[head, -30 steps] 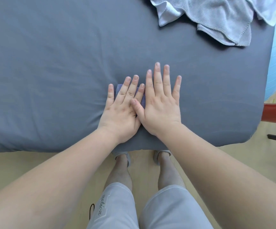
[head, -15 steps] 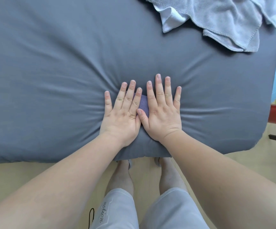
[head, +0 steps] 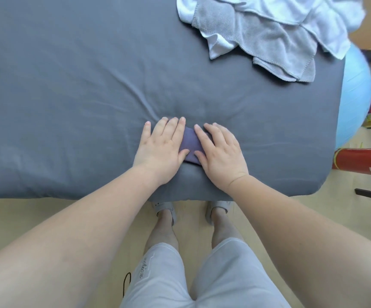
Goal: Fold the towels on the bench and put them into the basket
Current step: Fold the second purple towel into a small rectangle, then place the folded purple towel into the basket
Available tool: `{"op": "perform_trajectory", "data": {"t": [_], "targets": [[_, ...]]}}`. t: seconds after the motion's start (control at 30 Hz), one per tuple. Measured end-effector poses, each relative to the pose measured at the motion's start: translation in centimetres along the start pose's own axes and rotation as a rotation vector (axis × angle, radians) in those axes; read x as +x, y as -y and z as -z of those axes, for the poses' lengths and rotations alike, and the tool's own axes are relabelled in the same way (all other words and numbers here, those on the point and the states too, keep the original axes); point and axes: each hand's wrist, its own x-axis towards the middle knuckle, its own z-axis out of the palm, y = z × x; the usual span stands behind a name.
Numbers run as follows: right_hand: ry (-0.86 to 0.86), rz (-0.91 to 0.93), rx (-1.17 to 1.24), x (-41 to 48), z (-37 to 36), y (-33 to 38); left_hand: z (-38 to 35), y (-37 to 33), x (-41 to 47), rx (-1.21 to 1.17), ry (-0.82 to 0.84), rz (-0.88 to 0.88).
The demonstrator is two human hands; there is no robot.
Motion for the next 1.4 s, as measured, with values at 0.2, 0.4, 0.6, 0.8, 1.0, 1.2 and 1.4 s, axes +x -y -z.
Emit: {"op": "perform_trajectory", "data": {"t": [0.2,0.4,0.6,0.8,1.0,1.2,1.4], "targets": [[0.346,0.065,0.065,-1.3,7.7,0.7,5.8,0.3,-2.1,-0.299,0.091,0.097],[0.330,0.040,0.399,-3.2,18.5,1.0,15.0,-0.7,-9.3,-1.036,0.101,0.413],[0.194,-0.010,0.799,-5.0,27.5,3.2,22.3,-1.7,-15.0,-1.492,-0.219,0.503],[0.053,-0.007,0.885,-4.2,30.5,8.5,25.3,0.9,-16.7,-1.580,-0.414,0.420],[-0.022,-0.068,0.913,0.3,29.3,16.9,26.2,9.9,-18.0,-1.523,-0.468,0.341],[-0.092,-0.215,1.062,4.7,26.6,29.6,27.3,23.8,-21.6,-1.455,-0.357,0.213],[-0.052,-0.270,1.148,8.6,24.9,38.3,27.3,33.5,-22.4,-1.480,-0.305,0.308]]}}
